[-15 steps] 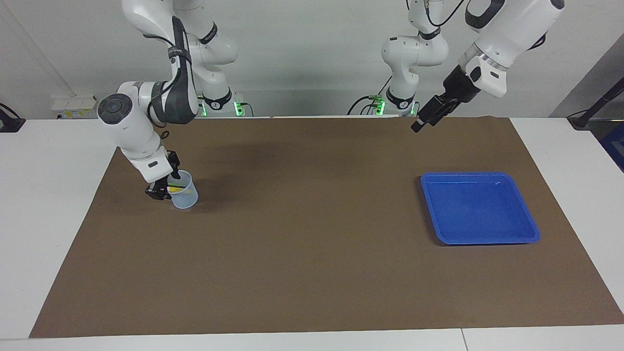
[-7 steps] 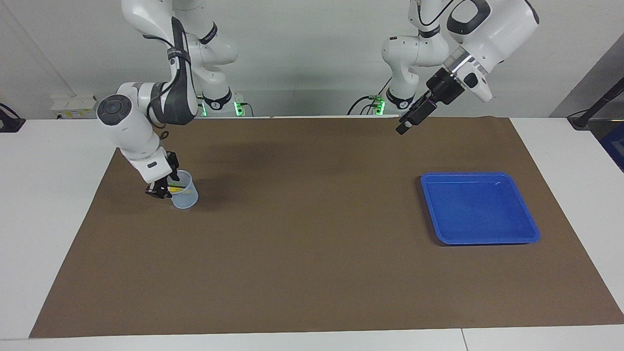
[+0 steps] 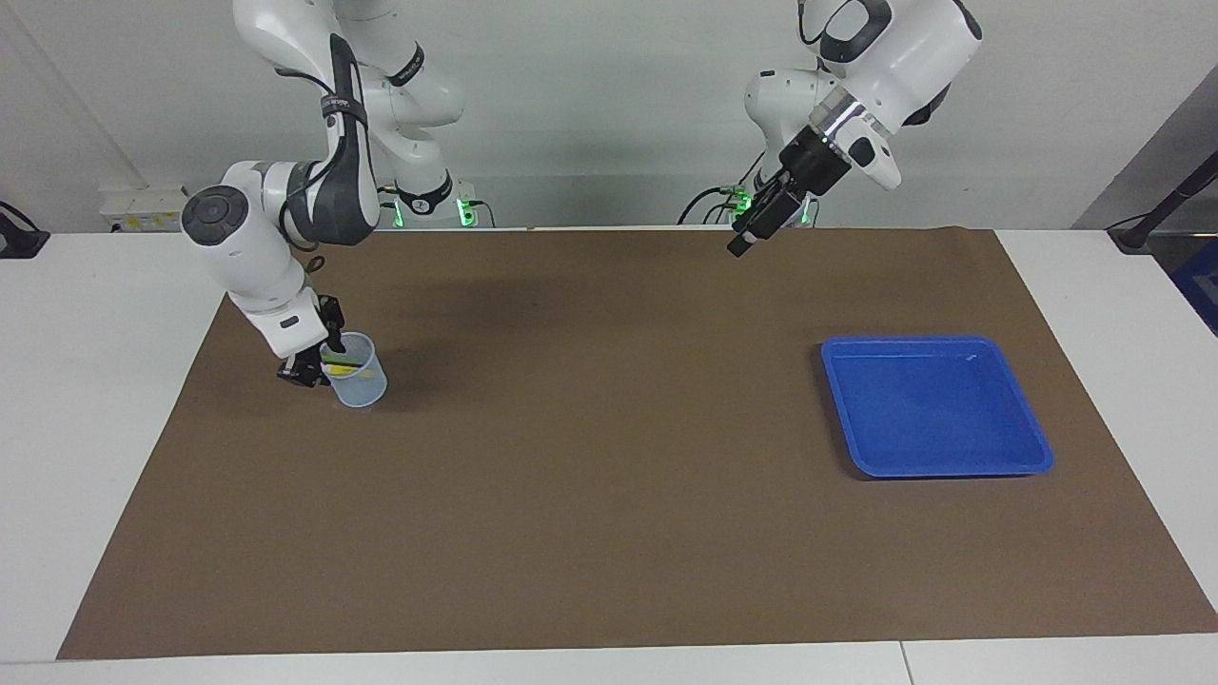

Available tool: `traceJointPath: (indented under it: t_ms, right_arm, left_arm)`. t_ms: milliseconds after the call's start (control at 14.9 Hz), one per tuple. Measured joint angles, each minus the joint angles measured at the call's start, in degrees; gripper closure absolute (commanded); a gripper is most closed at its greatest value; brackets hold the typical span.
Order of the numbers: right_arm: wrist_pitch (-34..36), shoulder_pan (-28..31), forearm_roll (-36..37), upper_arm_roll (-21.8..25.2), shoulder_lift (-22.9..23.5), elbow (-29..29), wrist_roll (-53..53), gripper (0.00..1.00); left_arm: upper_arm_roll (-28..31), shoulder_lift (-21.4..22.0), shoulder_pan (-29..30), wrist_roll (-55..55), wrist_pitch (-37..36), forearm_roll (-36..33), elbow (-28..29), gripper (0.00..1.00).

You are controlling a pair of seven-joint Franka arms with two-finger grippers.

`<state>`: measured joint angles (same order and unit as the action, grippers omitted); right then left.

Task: Right arm passes pens to left for tray arrangement
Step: 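Grasp the yellow pen in the cup with the right gripper while the left gripper advances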

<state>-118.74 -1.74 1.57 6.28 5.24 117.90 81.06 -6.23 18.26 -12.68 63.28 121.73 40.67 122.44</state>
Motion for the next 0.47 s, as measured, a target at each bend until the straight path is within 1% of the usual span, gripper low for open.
traceJointPath:
  t_ms: [67,201,268,335,469]
  right_arm:
    - [0.0,0.0,0.0,0.0,0.0,0.05,0.0,0.69]
    - [0.0,0.0,0.0,0.0,0.0,0.14,0.0,0.88]
    - [-0.34,0.01,0.01,0.01,-0.01,-0.05,0.0,0.94]
    - [0.38,0.02,0.02,0.03,-0.23,-0.45,-0.04,1.0]
    - [2.41,-0.07,-0.01,0.02,-0.66,-0.79,-0.77,1.0]
  left_arm:
    - [0.0,0.0,0.0,0.39,0.0,0.03,0.07,0.03]
    - [0.0,0.0,0.0,2.3,0.0,0.14,0.14,0.05]
    - [0.0,0.0,0.0,3.65,0.0,0.38,0.15,0.06]
    - [-0.01,0.0,-0.01,5.11,0.0,0.72,0.19,0.07]
    - [-0.01,0.0,-0.01,7.07,-0.01,1.12,0.29,0.07]
